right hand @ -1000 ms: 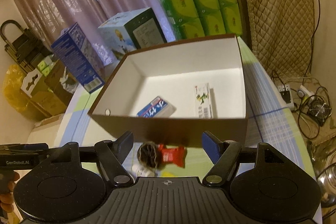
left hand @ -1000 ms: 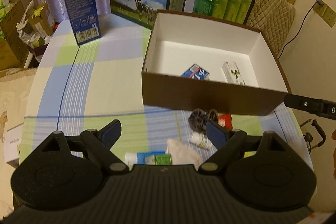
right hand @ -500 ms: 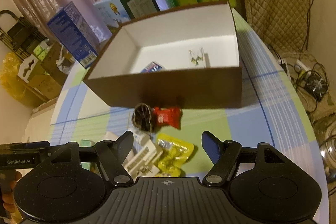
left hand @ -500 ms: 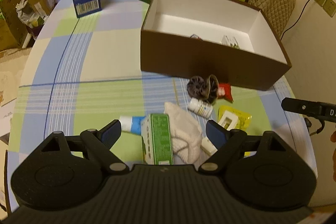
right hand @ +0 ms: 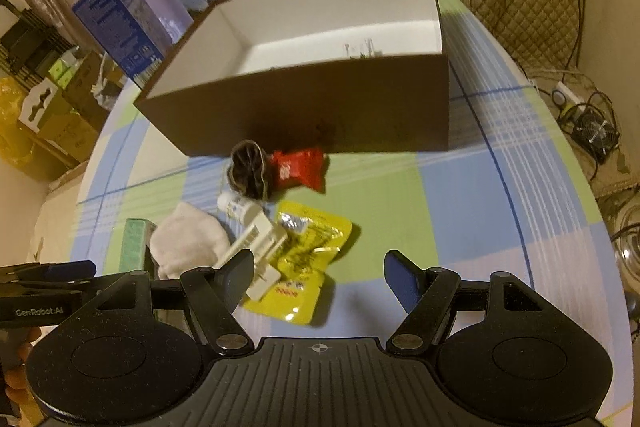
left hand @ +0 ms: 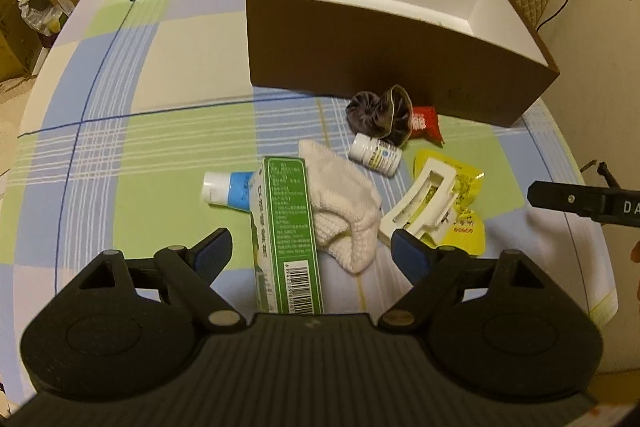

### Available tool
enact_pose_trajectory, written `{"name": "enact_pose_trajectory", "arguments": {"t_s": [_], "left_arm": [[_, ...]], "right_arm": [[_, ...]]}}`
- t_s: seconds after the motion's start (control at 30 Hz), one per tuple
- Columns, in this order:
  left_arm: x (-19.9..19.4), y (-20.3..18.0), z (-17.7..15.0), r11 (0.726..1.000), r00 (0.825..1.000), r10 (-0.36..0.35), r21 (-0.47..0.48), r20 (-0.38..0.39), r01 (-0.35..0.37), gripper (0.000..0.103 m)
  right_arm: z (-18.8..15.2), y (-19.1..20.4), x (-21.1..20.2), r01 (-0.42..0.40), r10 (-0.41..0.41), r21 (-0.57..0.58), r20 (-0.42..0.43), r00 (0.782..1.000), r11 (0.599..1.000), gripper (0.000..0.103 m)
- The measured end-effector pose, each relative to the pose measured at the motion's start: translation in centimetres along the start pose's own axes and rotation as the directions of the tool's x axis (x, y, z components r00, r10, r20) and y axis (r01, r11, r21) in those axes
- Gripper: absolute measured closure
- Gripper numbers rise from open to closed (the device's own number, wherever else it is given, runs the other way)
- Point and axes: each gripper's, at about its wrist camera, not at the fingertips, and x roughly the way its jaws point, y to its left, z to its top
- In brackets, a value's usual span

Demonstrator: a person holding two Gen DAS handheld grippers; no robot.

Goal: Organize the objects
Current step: 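Move both tools back toward the remaining items on the table, then grasp the green medicine box with left tool while right tool grasps the white clip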

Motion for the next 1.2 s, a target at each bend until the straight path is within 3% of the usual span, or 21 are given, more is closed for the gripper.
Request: {"name": "enact_pose_trajectory", "arguments": {"t_s": [0.33, 0.47, 0.63, 0.8, 1.2], "left_arm": [[2.3, 0.7, 0.0, 0.999, 0.998, 0.045, 0.014, -0.045, -0.044, 0.037], [3.8, 1.0, 0.3, 0.998, 0.995, 0.060, 0.014, -0.076, -0.059, 0.051], [5.1, 1.3, 0.4, 0.998, 0.993, 0.062, 0.008, -0.102, -0.062, 0.059], [5.8, 1.4, 0.2, 0.998, 0.992, 0.070, 0.010, -0.103, -0.069, 0.077], [3.0, 4.3, -0.9, 0.993, 0.993, 0.107, -0.042, -0.050, -0.109, 0.078]], "right_arm": [[-0.3, -1.1, 0.7, 0.026, -0.026, 0.034, -0.020, 0.999, 0.999, 0.034], [-0.2, -1.3, 1.1, 0.037, -0.036, 0.046, -0.029, 0.999, 0.998, 0.034], [-0.2, -1.4, 1.3, 0.043, -0.042, 0.048, -0.035, 0.999, 0.998, 0.034], [-0.2, -1.0, 1.7, 0.045, -0.043, 0.044, -0.041, 0.998, 0.998, 0.034], [0.2, 1.8, 3.0, -0.031, 0.031, -0.010, -0.047, 0.998, 0.999, 0.034]]}}
